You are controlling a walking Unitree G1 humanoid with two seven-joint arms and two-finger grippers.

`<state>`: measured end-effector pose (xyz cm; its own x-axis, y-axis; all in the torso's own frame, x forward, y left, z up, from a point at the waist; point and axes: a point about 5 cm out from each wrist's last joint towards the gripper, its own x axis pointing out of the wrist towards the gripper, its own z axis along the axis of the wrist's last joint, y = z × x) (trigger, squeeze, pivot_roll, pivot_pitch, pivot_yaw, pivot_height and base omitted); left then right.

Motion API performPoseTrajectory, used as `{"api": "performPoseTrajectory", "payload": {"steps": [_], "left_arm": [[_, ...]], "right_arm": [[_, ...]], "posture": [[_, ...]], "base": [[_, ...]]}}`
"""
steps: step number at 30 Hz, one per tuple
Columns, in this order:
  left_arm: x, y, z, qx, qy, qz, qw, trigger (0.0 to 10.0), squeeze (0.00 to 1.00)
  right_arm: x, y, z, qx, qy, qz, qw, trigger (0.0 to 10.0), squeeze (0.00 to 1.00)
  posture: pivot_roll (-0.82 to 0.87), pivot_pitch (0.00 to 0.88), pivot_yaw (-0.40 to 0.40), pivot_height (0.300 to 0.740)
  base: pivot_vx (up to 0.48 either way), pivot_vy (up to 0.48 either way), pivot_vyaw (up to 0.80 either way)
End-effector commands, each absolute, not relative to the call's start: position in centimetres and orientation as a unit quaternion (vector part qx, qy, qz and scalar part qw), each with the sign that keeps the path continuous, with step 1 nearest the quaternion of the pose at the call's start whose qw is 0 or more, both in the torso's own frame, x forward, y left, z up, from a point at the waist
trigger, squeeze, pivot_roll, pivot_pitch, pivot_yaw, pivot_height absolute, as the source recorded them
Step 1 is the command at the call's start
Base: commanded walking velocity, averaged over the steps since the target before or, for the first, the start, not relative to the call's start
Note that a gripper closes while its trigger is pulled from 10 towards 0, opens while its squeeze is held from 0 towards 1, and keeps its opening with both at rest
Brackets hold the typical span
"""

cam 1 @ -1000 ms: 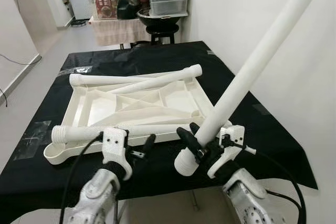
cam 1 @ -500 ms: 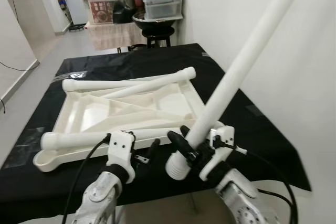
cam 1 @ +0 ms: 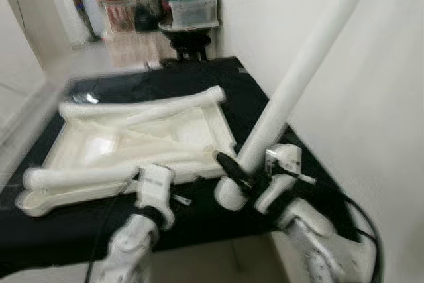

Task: Building children table

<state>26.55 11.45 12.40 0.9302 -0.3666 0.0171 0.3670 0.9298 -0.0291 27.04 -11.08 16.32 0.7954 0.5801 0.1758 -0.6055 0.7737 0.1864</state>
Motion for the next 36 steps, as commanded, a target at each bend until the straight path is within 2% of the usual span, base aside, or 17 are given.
{"api": "performPoseTrajectory", "payload": {"steps": [1, 6, 12, 14, 17, 20, 29, 36], "left_arm": [[26.7, 11.8, 12.1, -0.01, 0.001, -0.191, 0.982, 10.0, 0.0], [26.6, 11.6, 12.1, -0.01, -0.001, -0.207, 0.978, 10.0, 0.0], [26.6, 11.4, 12.2, -0.013, -0.002, -0.218, 0.976, 10.0, 0.0], [26.5, 11.2, 12.2, -0.012, -0.001, -0.224, 0.974, 10.0, 0.0], [26.5, 11.1, 12.2, -0.01, -0.003, -0.229, 0.973, 10.0, 0.0], [26.3, 10.9, 12.4, -0.008, -0.01, -0.238, 0.971, 10.0, 0.0], [25.9, 10.6, 12.2, 0.005, -0.005, -0.254, 0.967, 10.0, 0.0], [25.3, 11.3, 11.8, 0.016, 0.018, -0.249, 0.968, 10.0, 0.0]], "right_arm": [[27.5, -10.7, 16.9, 0.105, -0.07, 0.318, 0.94, 10.0, 0.0], [28.4, -11.2, 16.8, 0.058, -0.064, 0.304, 0.949, 10.0, 0.0], [28.7, -11.4, 17.1, 0.104, -0.072, 0.294, 0.947, 10.0, 0.0], [28.8, -10.9, 16.6, 0.052, -0.062, 0.288, 0.954, 10.0, 0.0], [28.7, -10.7, 16.4, 0.052, -0.06, 0.295, 0.952, 10.0, 0.0], [28.2, -10.3, 16.3, 0.06, -0.06, 0.312, 0.946, 10.0, 0.0], [28.2, -10.2, 16.4, 0.056, -0.065, 0.319, 0.944, 10.0, 0.0], [27.8, -10.2, 16.2, 0.022, -0.066, 0.341, 0.937, 10.0, 0.0]], "posture": [[-0.07, 0.0, 0.054, 0.74], [-0.07, 0.0, 0.056, 0.74], [-0.07, 0.0, 0.052, 0.74], [-0.07, 0.0, 0.053, 0.74], [-0.07, 0.0, 0.052, 0.74], [-0.06, 0.0, 0.05, 0.74], [-0.07, 0.0, 0.055, 0.74], [-0.07, 0.0, 0.061, 0.74]], "base": [[0.0, 0.0, 0.0], [0.184, 0.0, 0.37], [0.367, 0.0, 0.24], [0.399, 0.0, 0.0], [0.382, 0.0, 0.0], [0.0, 0.0, 0.0], [0.0, -0.463, 0.0], [0.0, 0.0, 0.0]]}}
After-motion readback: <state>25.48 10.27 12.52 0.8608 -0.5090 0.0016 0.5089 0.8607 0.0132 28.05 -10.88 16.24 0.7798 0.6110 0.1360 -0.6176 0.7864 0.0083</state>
